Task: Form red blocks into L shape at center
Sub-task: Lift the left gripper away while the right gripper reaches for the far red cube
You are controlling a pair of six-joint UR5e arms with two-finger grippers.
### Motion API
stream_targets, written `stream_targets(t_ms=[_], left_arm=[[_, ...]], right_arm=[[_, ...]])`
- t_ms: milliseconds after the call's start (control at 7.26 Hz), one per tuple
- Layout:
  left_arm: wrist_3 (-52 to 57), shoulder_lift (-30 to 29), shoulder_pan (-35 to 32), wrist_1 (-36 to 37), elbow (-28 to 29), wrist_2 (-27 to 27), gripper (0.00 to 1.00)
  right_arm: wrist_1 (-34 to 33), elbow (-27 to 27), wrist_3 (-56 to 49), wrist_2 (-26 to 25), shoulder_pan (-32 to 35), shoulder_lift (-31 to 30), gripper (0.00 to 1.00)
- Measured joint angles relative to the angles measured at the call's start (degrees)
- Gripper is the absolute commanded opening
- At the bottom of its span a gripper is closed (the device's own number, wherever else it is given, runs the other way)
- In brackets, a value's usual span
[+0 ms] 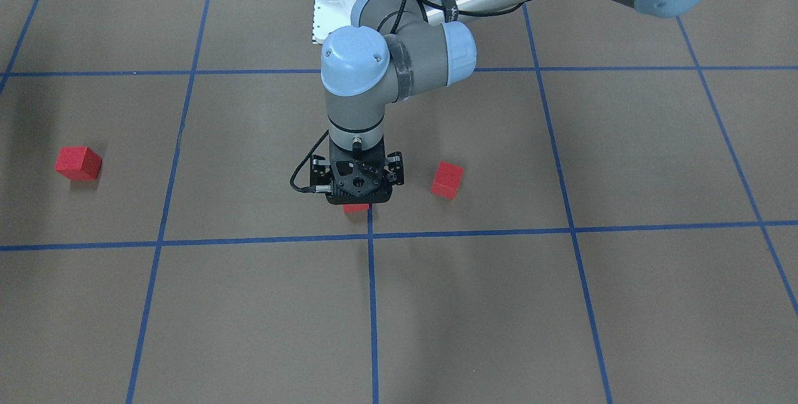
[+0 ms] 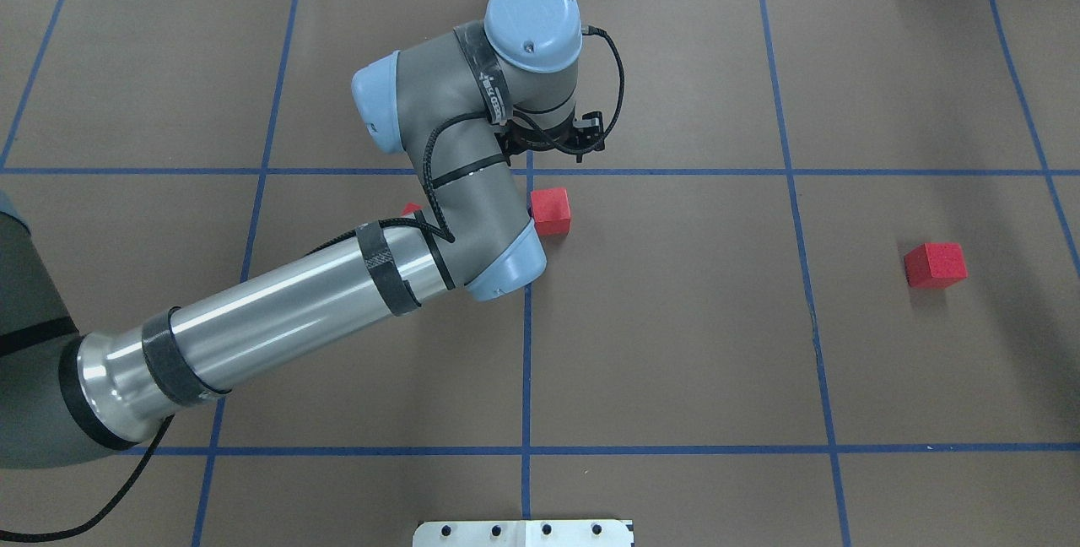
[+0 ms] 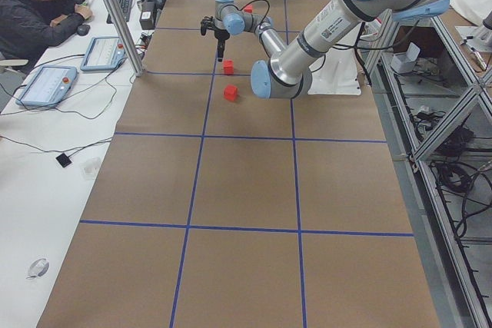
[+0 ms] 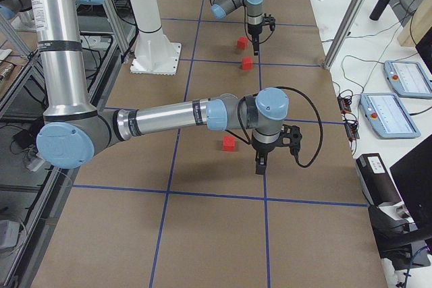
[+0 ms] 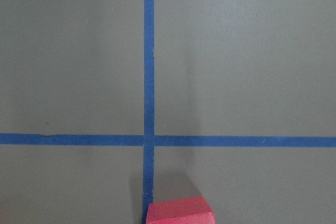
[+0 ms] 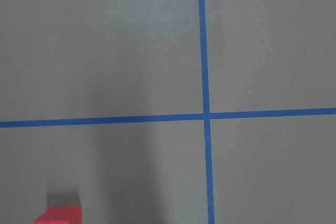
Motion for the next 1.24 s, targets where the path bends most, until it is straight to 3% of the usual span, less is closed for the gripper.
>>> stream_targets(t_ms=[413,827,1240], left_arm=[[0.51,2.51,-4.34,5.38,-7.76,-3.89,0.99],[0.57,3.46,-5.0,5.82,-9.3,-4.09,0.99],[0.58,3.53,-5.49,5.8,-9.73,-4.21,0.99]], right_arm=[[6.43,1.44,8.7,0.91,-9.54,-1.03,0.99],[18.15,1.38,12.97,-0.13,-17.43,-3.52,0.99],[22.86,0.84,15.25,-2.75,-24.21,-4.87,0.99]])
